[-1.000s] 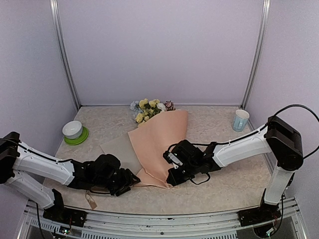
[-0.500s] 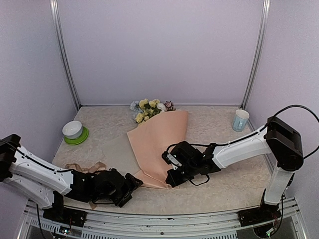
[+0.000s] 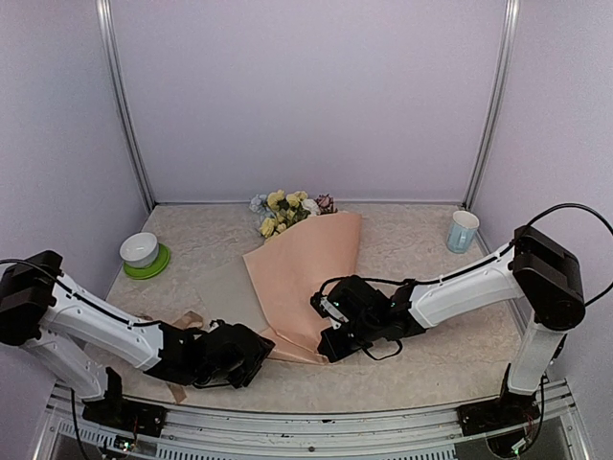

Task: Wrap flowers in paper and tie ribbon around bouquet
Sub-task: Pick up the two-thirds-folded wrapping paper from the center of the board.

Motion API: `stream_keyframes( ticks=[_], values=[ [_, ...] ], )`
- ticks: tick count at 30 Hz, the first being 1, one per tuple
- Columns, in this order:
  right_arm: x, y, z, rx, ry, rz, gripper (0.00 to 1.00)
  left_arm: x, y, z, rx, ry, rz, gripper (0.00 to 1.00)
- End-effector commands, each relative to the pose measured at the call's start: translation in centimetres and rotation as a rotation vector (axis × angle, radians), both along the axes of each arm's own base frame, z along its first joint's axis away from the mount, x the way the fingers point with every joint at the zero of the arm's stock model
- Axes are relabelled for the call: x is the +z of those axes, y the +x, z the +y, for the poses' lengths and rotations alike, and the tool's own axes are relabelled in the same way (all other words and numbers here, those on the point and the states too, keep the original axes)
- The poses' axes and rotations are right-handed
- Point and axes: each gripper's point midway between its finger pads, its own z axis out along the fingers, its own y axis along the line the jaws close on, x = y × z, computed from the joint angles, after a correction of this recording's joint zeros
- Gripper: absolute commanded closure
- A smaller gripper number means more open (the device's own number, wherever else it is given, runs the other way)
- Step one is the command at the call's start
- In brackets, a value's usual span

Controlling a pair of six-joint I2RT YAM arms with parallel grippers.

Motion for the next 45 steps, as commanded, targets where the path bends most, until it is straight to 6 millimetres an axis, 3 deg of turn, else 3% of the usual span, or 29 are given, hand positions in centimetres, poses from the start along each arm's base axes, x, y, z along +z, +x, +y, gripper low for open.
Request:
stream_keyframes(
  ticks=[1,4,7,10,15,18,22,28,35,40,45],
  values=[
    [-2.9,-2.6,-2.3,0.040,-0.116,0.070,1.00,-1.5,1.8,3.4,0.067,0.129,-0.002,0.40],
    [-3.0,-2.7,-2.3,0.046,-0.118,0.072,1.00,-1.7,2.8,4.1,0.079,0.141,-0.011,0.43],
    [-2.9,-2.6,-2.2,0.053,-0.117,0.065,1.00,-2.2,2.8,3.3,0.040,0.147,-0.003,0.49],
    [-3.0,-2.6,-2.1,0.056,-0.117,0.067,1.00,-2.6,2.4,2.5,0.008,0.136,0.017,0.61],
    [-3.3,-2.8,-2.2,0.061,-0.122,0.075,1.00,-0.9,2.8,2.5,0.008,0.141,-0.030,0.88],
    [-3.6,-2.8,-2.3,0.058,-0.132,0.081,1.00,0.0,2.9,2.8,0.007,0.181,-0.054,1.00],
    [-4.1,-2.9,-2.4,0.055,-0.142,0.095,1.00,1.5,3.5,2.8,-0.008,0.238,-0.108,1.00],
    [-4.7,-3.3,-2.5,0.038,-0.140,0.131,1.00,5.6,5.0,1.6,-0.077,0.374,-0.242,1.00],
    [-4.6,-3.6,-1.7,0.040,-0.062,0.193,1.00,8.6,6.4,-2.1,-0.235,0.475,-0.354,1.00],
    [-3.8,-3.3,-1.4,0.046,0.012,0.218,1.00,8.1,6.6,-3.4,-0.318,0.514,-0.338,1.00],
    [-0.4,-2.2,1.1,0.157,0.091,0.153,1.00,5.7,5.4,-0.9,-0.291,0.479,-0.271,1.00]
  ],
)
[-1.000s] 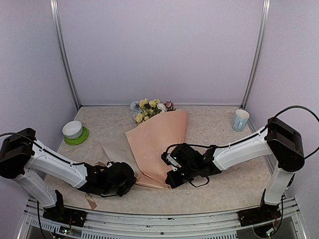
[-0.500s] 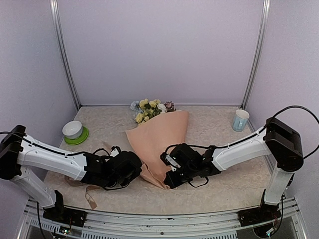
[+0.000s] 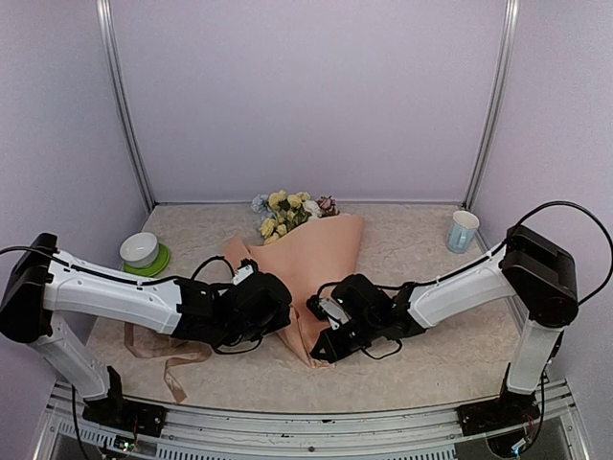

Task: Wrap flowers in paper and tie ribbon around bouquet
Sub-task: Pick up the two-thirds-folded wrapping paper from the center of the board.

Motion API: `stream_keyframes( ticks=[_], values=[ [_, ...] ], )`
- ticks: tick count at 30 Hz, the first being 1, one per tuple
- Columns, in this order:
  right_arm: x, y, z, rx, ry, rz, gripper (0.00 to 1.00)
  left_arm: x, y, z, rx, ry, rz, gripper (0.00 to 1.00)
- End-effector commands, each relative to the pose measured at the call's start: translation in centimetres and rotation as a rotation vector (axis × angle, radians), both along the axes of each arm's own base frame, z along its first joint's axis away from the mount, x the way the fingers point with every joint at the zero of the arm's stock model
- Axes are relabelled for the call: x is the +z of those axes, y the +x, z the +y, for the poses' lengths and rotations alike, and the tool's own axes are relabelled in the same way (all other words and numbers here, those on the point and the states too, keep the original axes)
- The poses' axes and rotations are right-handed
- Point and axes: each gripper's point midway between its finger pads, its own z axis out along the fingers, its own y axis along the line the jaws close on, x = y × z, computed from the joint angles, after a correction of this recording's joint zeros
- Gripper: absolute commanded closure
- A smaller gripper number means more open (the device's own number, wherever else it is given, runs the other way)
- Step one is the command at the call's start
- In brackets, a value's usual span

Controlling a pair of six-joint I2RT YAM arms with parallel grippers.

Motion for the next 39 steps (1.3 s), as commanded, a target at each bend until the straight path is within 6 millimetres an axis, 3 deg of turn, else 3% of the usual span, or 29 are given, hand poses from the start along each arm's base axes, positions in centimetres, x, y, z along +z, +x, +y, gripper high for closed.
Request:
stream_keyframes(
  ticks=[1,6,10,16,19,21,24,28,33,39],
  values=[
    [0.0,-0.8,0.1,0.103,-0.041,0.035,0.99,-2.6,-1.1,2.8,0.004,0.019,0.065,1.00],
    [0.7,2.0,1.4,0.083,-0.054,0.024,0.99,-3.3,-1.3,4.7,0.044,-0.034,0.086,1.00],
    [0.7,2.6,3.4,0.130,-0.040,0.036,0.97,-4.3,-1.4,5.2,0.050,-0.053,0.118,1.00],
    [-0.3,2.8,3.6,0.147,-0.109,0.068,0.96,-5.5,-2.2,6.2,0.077,-0.124,0.174,0.98],
    [-3.5,2.0,1.5,0.085,-0.248,0.155,0.96,-5.6,-2.5,6.6,0.095,-0.172,0.184,0.83],
    [-5.3,1.2,0.7,0.085,-0.296,0.183,0.97,-6.4,-3.1,7.0,0.121,-0.230,0.212,0.64],
    [-6.2,0.6,0.8,0.097,-0.338,0.183,0.97,-8.1,-4.2,7.8,0.151,-0.334,0.272,0.47],
    [-5.8,0.7,0.9,0.082,-0.361,0.152,0.97,-8.6,-4.6,8.3,0.163,-0.367,0.279,0.40],
    [-6.0,0.5,0.8,0.057,-0.354,0.156,0.97,-7.8,-4.2,7.1,0.171,-0.421,0.218,0.26],
    [-5.8,0.1,1.1,0.020,-0.346,0.143,0.97,-8.2,-5.5,5.1,0.189,-0.492,0.218,0.36]
  ],
)
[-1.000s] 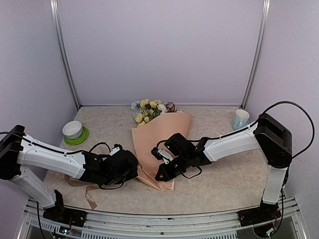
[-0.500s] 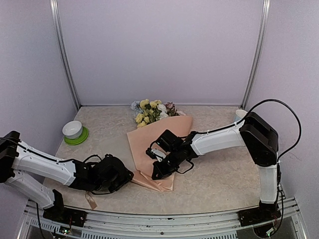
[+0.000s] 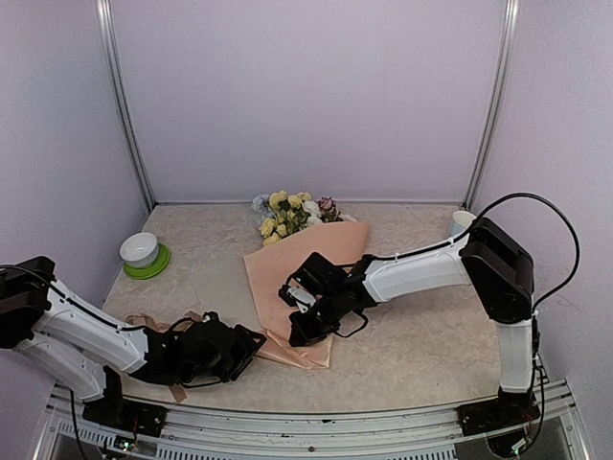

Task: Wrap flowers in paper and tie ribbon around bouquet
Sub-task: Pick up the two-thirds-folded wrapping paper from the center of the board.

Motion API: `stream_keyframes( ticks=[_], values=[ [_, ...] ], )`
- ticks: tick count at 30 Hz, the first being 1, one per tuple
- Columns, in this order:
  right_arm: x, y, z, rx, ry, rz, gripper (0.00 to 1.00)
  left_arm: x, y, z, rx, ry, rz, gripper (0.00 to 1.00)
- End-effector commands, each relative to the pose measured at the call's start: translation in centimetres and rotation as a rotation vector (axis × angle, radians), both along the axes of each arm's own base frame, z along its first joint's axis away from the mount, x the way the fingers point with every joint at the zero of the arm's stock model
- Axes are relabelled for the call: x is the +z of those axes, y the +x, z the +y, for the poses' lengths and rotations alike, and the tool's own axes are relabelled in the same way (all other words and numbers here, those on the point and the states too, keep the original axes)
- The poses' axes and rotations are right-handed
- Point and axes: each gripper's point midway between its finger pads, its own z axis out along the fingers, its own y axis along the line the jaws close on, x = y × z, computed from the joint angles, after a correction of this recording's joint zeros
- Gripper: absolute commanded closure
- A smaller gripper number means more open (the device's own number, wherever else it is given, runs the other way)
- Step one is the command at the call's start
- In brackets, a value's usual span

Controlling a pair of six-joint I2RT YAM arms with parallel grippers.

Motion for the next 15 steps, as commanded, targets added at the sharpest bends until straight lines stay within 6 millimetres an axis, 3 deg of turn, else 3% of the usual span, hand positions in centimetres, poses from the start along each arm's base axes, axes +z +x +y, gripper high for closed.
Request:
stream_keyframes(
  ticks=[1,4,10,15],
  values=[
    [-5.6,-3.1,-3.7,-0.031,-0.203,0.068,0.97,-0.4,-0.8,-0.9,0.048,-0.023,-0.007,0.36],
    [-6.0,-3.5,-4.0,-0.033,-0.204,0.077,0.97,-0.9,-0.6,-0.7,0.105,-0.007,0.013,0.40],
    [-6.2,-3.8,-3.7,-0.023,-0.193,0.075,0.97,-2.1,-1.3,1.1,0.164,0.057,0.053,0.64],
    [-6.9,-4.2,-3.7,-0.001,-0.198,0.090,0.98,-2.9,-0.6,3.3,0.214,0.051,0.043,0.85]
  ],
)
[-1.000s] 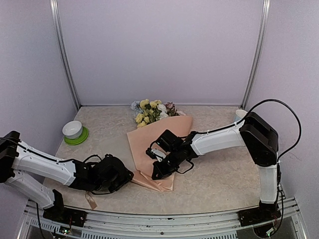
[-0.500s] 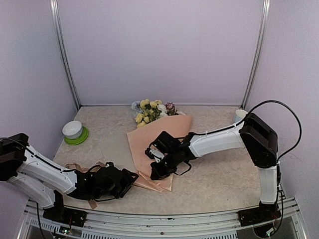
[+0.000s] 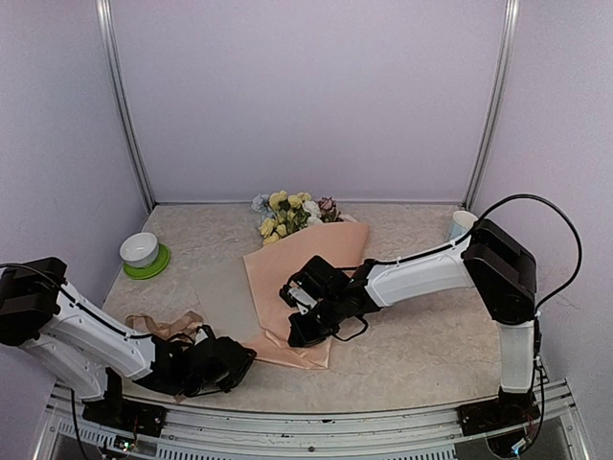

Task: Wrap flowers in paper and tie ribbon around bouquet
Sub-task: Pick up the two-thirds-folded wrapping paper from the center of the board.

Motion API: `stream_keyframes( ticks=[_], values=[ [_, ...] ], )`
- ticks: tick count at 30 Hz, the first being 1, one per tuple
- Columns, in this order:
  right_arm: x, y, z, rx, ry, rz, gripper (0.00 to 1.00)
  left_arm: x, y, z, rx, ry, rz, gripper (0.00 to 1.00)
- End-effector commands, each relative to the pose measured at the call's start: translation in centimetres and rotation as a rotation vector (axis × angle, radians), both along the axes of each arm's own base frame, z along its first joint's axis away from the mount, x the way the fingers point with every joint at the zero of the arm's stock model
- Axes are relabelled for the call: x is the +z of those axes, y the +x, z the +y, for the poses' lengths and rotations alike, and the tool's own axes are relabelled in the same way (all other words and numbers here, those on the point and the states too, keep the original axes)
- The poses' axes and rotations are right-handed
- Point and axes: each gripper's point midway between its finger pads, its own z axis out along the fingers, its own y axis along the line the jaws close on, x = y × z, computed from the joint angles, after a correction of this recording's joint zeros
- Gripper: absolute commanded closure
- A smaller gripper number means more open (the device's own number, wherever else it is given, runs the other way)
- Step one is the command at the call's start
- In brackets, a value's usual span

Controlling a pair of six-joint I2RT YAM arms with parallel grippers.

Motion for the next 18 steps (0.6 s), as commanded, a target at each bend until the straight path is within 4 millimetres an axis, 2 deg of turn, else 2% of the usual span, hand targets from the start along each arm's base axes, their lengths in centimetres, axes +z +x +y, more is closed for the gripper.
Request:
stream_keyframes(
  ticks=[1,3,4,5,6,8,9,12,16,18],
  values=[
    [-7.1,-4.2,-3.9,0.044,-0.220,0.119,0.98,-1.4,0.3,2.8,0.053,0.044,0.011,0.86],
    [-7.4,-4.3,-4.2,0.049,-0.230,0.121,0.98,-1.9,0.2,3.3,0.059,0.047,0.032,0.85],
    [-7.3,-4.3,-4.2,0.051,-0.231,0.120,0.98,-2.2,0.1,3.5,0.066,0.052,0.045,0.79],
    [-7.3,-4.4,-4.2,0.053,-0.232,0.119,0.98,-2.3,0.1,3.6,0.067,0.052,0.055,0.69],
    [-7.0,-4.4,-4.1,0.058,-0.226,0.115,0.98,-2.3,0.2,3.5,0.063,0.051,0.062,0.65],
    [-6.6,-4.3,-3.9,0.067,-0.217,0.107,0.98,-2.4,0.3,3.7,0.063,0.070,0.076,0.64],
    [-6.5,-4.2,-3.8,0.072,-0.216,0.101,0.98,-2.5,0.4,3.9,0.070,0.084,0.082,0.65],
    [-5.2,-3.5,-2.8,0.096,-0.193,0.064,0.98,-2.9,0.7,4.9,0.089,0.097,0.100,0.78],
    [-2.4,-2.6,0.0,0.147,-0.093,0.013,0.97,-4.0,0.7,5.4,0.081,0.081,0.124,1.00],
    [-1.4,-2.0,1.1,0.150,-0.067,-0.002,0.97,-4.0,0.9,5.3,0.064,0.073,0.116,1.00]
  ],
)
